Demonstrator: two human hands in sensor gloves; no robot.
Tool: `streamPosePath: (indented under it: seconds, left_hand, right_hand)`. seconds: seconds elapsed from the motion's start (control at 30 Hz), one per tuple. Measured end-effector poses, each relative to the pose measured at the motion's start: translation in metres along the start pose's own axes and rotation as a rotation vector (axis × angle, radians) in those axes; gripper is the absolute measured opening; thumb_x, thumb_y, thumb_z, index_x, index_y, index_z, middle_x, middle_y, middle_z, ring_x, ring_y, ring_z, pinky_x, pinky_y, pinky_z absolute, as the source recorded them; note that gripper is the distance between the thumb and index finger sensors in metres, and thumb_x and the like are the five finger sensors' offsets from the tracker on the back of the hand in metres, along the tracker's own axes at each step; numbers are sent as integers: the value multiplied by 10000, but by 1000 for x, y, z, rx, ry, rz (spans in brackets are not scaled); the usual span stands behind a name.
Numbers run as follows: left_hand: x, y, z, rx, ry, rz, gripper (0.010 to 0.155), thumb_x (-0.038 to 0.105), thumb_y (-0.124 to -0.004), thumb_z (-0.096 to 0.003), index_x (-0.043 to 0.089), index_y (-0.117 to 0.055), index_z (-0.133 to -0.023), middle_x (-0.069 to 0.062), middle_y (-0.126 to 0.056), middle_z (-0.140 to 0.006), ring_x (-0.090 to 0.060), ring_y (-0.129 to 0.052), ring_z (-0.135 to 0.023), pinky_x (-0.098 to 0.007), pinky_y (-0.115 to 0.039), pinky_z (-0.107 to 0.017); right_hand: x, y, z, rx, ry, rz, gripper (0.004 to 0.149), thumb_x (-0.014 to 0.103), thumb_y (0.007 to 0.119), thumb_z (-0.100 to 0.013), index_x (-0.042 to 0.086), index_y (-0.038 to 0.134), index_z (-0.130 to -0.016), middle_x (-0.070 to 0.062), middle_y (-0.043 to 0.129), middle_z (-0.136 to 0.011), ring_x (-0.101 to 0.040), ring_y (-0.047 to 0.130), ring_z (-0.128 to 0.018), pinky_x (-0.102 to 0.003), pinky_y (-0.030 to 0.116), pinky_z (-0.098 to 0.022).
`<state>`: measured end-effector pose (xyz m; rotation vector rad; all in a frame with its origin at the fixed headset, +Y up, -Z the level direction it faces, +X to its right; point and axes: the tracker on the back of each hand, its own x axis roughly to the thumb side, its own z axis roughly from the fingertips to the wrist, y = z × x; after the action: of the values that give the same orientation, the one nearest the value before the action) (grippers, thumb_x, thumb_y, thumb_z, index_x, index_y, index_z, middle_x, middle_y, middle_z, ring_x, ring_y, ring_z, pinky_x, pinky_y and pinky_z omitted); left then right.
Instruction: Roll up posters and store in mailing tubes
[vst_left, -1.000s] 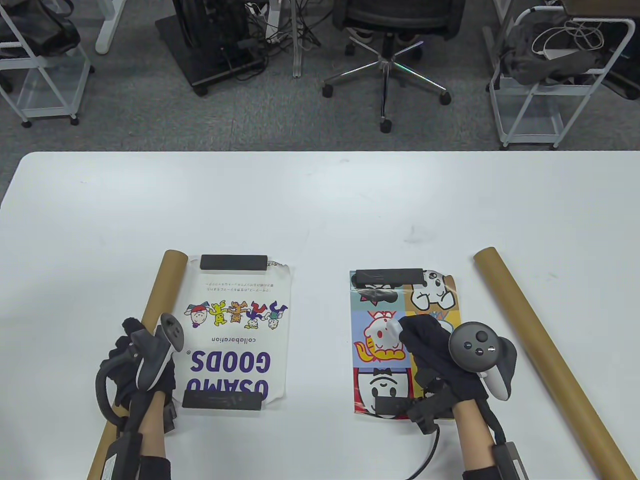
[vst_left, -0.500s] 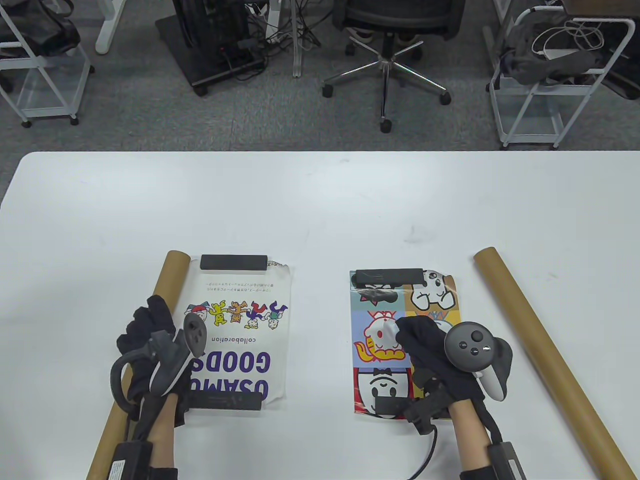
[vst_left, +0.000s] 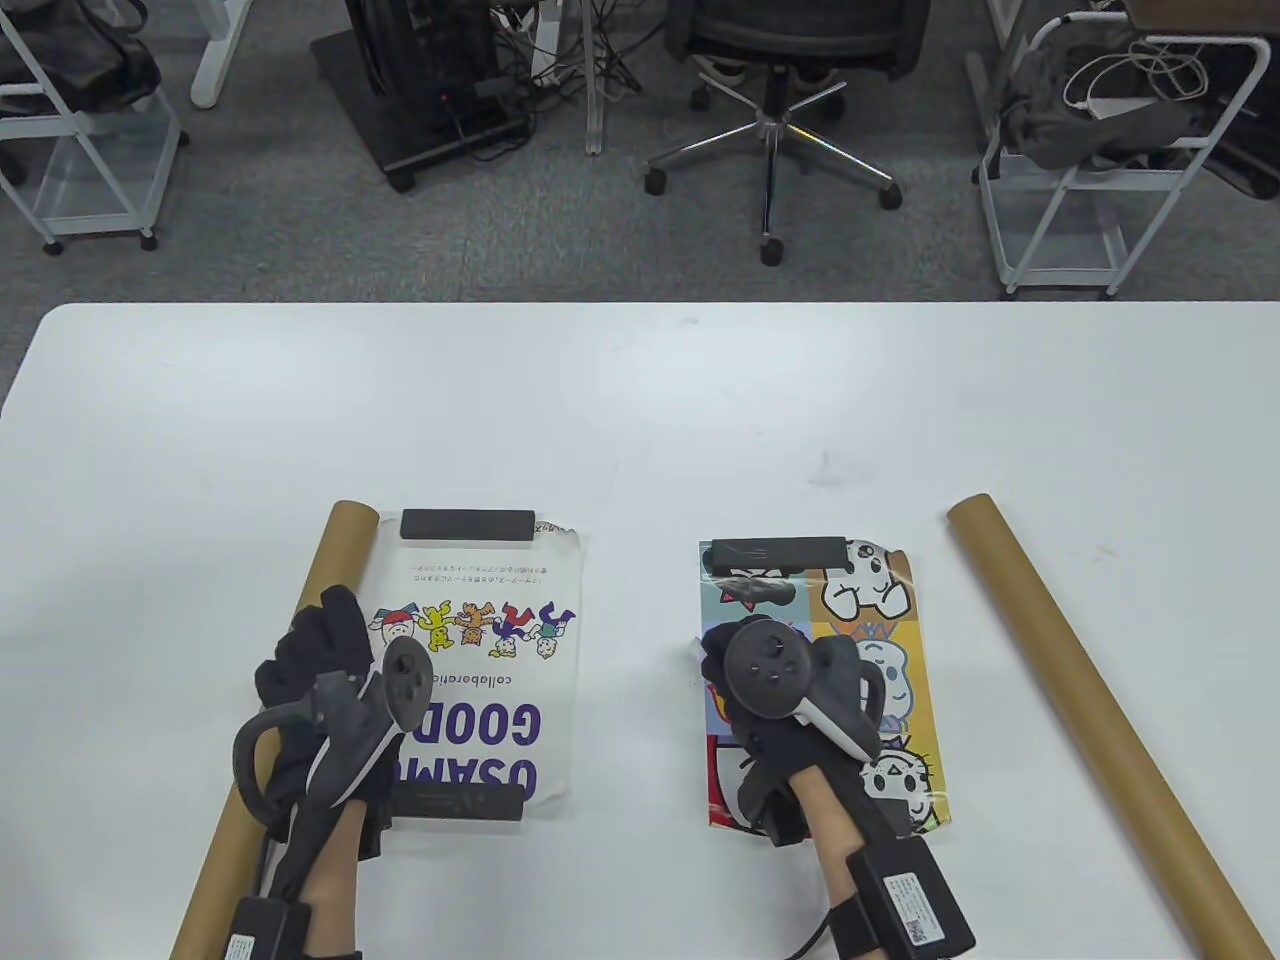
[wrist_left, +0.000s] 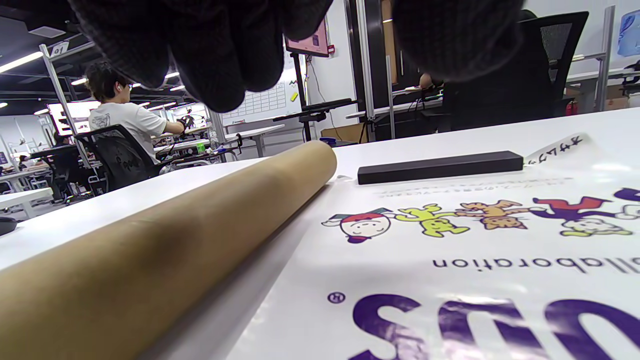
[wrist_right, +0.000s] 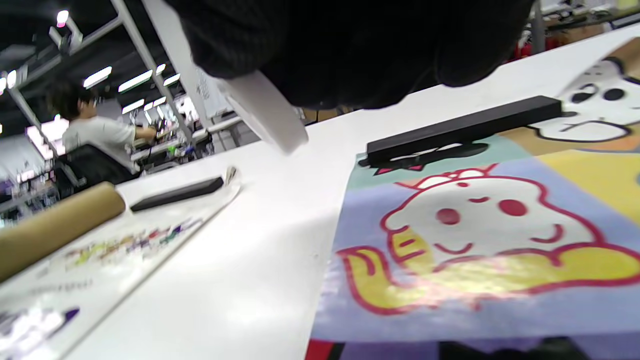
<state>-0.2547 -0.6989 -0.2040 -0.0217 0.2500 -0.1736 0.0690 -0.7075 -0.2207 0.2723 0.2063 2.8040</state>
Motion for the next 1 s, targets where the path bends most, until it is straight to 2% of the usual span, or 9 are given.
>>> streamPosePath:
  seconds: [0.2,0.53,0.8,0.87,1.0]
  left_hand:
    - [-1,-1,-1,8,-4,4,919,525,-678,-482,62,-327,-1194,-250,-541,-1212,-477,-704,-1060,-659,-604,-786]
    - [-2,-1,0,11,-5,24,921,527,-688,-476,70,-336,-1194,-248,-540,-1213,-476,-704,-1060,-658,-605,-786]
    - [-4,0,0,5,-8,27,925,532,-697,-470,73,-347,-1194,-240,-549,-1211,-469,-711,-1058,-654,-610,-787]
    - [-4,0,0,7,-7,29,921,531,-695,-472,73,-350,-1193,-238,-551,-1210,-468,-712,-1057,-654,-611,-786]
    - [-4,0,0,6,-9,22,920,532,-694,-472,76,-351,-1193,-237,-552,-1210,-468,-713,-1057,-653,-611,-787]
  right_hand:
    - [37,25,-11,37,-38,316,381,280,675,-506,176,725,-869,-131,794,-889,-408,810,-741,-693,581,-682]
    - [69,53,-17,68,-111,562,372,331,726,-476,235,773,-832,-76,822,-854,-363,840,-716,-670,605,-692]
    - [70,65,-18,62,-103,603,379,354,751,-450,235,794,-807,-58,845,-825,-349,859,-698,-658,623,-684]
    - [69,62,-18,74,-92,588,382,353,752,-452,233,793,-812,-62,843,-830,-353,858,-700,-659,621,-683]
    - [59,40,-13,45,-59,495,405,352,741,-459,225,775,-843,-75,826,-873,-375,843,-740,-665,609,-688]
